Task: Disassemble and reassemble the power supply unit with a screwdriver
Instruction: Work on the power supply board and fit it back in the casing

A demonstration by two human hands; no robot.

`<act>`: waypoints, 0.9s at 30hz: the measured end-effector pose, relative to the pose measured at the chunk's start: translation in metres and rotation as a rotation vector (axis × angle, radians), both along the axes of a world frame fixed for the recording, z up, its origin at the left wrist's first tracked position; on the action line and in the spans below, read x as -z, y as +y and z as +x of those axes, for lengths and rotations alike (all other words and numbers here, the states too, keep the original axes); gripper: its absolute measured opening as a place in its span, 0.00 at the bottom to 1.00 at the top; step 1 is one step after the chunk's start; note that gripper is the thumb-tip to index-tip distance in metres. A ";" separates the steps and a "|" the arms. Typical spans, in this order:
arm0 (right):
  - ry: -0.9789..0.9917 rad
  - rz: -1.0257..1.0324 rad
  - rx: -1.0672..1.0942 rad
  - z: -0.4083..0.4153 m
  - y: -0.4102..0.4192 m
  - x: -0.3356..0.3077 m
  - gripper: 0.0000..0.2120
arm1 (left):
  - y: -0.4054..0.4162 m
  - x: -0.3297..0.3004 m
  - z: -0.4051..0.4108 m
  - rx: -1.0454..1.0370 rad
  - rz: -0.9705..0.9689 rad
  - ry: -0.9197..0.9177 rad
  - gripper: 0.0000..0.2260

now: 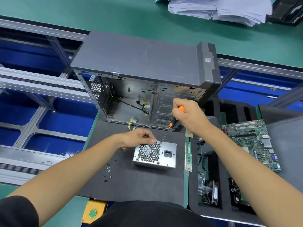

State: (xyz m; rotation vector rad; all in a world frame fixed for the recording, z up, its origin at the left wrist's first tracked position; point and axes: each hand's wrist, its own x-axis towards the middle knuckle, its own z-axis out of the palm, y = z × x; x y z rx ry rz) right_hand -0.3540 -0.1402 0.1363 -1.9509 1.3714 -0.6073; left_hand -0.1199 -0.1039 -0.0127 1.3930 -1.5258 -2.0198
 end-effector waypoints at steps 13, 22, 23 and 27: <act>0.001 -0.003 -0.002 0.002 -0.002 0.002 0.12 | 0.005 -0.007 -0.001 -0.114 0.043 0.160 0.06; -0.009 0.019 0.002 0.000 -0.002 0.004 0.11 | 0.010 -0.012 -0.001 -0.217 0.233 0.342 0.05; -0.004 0.020 0.001 0.000 -0.002 0.004 0.11 | 0.011 -0.012 0.000 -0.243 0.270 0.380 0.06; -0.004 0.025 -0.001 0.001 -0.001 0.005 0.11 | 0.010 -0.013 0.005 -0.283 0.307 0.363 0.14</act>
